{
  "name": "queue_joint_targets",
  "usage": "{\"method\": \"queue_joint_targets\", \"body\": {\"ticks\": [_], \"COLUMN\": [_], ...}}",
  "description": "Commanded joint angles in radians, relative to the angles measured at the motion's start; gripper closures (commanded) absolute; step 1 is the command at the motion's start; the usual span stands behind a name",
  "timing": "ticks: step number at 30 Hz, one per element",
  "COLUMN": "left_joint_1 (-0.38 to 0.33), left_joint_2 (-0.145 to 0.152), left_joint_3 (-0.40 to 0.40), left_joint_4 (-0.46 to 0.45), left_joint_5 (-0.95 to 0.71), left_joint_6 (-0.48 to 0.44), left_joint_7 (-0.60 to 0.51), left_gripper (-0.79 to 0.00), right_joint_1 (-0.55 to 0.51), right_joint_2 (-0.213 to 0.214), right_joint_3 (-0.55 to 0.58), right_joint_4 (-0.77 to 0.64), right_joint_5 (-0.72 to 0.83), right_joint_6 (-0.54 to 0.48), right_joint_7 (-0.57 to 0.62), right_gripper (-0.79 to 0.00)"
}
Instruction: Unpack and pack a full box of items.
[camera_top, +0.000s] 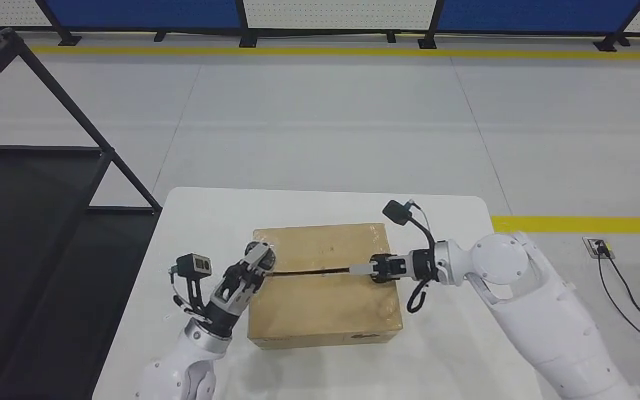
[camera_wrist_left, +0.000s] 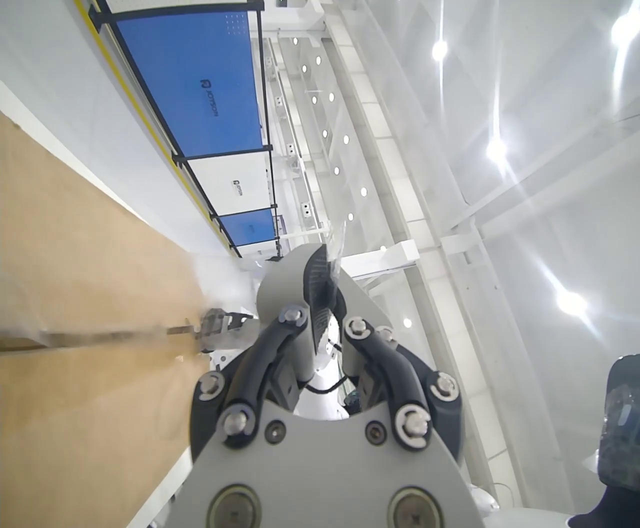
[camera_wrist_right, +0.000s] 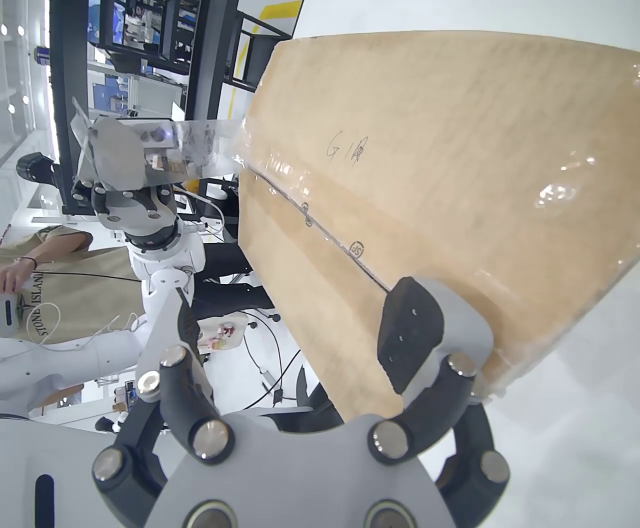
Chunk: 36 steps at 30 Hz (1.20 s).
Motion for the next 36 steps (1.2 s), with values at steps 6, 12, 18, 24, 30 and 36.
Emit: {"method": "queue_joint_targets", "body": {"ticks": [6, 12, 18, 24, 30, 36], "left_joint_1": [-0.036, -0.053, -0.079, -0.113, -0.118, -0.123], "left_joint_2": [-0.004, -0.008, -0.009, -0.009, -0.008, -0.005], "left_joint_3": [0.061, 0.092, 0.113, 0.135, 0.144, 0.147], "left_joint_4": [0.019, 0.011, 0.014, 0.032, 0.031, 0.038], "left_joint_5": [0.089, 0.115, 0.148, 0.192, 0.215, 0.239], "left_joint_6": [0.031, 0.039, 0.073, 0.133, 0.156, 0.167], "left_joint_7": [0.006, 0.014, 0.000, -0.029, -0.049, -0.078], "left_gripper": [0.000, 0.000, 0.000, 0.000, 0.000, -0.028], "right_joint_1": [0.002, -0.004, -0.010, -0.013, -0.034, -0.055], "right_joint_2": [-0.002, -0.001, 0.002, 0.004, 0.010, 0.018], "right_joint_3": [-0.006, -0.001, 0.004, 0.004, 0.037, 0.056], "right_joint_4": [0.006, -0.003, -0.012, -0.018, -0.034, -0.060], "right_joint_5": [0.005, 0.008, 0.007, 0.002, 0.011, 0.000], "right_joint_6": [-0.003, -0.007, -0.003, 0.014, -0.020, -0.017], "right_joint_7": [0.003, 0.001, 0.001, 0.018, -0.017, -0.008], "right_gripper": [-0.785, -0.785, -0.785, -0.785, -0.785, -0.785]}}
